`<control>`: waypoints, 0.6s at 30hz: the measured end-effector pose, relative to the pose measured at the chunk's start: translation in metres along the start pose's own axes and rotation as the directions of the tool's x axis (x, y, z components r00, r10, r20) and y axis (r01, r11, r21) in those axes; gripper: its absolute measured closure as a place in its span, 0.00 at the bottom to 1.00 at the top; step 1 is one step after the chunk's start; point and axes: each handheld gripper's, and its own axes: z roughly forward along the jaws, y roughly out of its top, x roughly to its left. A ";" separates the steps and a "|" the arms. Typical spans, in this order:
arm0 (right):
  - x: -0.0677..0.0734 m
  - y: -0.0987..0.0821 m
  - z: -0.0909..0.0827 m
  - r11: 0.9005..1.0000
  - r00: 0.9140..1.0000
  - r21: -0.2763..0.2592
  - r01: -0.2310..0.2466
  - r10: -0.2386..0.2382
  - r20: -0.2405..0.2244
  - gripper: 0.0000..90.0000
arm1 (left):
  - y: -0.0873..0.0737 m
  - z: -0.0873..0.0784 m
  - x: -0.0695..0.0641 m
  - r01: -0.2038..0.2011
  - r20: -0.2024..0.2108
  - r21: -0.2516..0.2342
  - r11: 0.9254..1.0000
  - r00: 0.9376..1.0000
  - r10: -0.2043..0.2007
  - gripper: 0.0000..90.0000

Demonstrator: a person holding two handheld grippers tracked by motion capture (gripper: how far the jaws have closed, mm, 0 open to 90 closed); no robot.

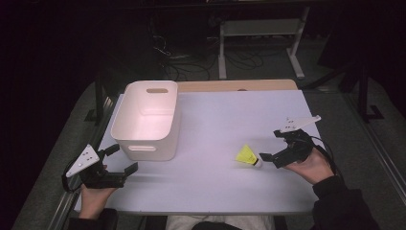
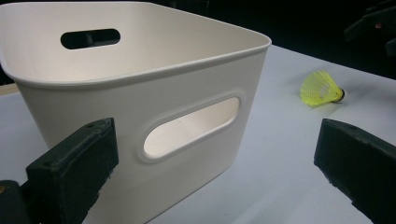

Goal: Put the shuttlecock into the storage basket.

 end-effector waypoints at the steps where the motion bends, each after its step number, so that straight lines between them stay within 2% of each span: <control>1: 0.000 0.000 0.001 1.000 1.000 0.005 0.003 -0.003 -0.001 0.00 | 0.000 0.000 0.000 0.001 0.000 0.000 1.000 1.000 -0.001 0.00; 18: 0.001 0.005 0.026 0.995 0.999 0.095 0.029 -0.026 -0.037 0.00 | 0.000 0.000 0.000 0.002 0.003 -0.003 1.000 1.000 -0.002 0.00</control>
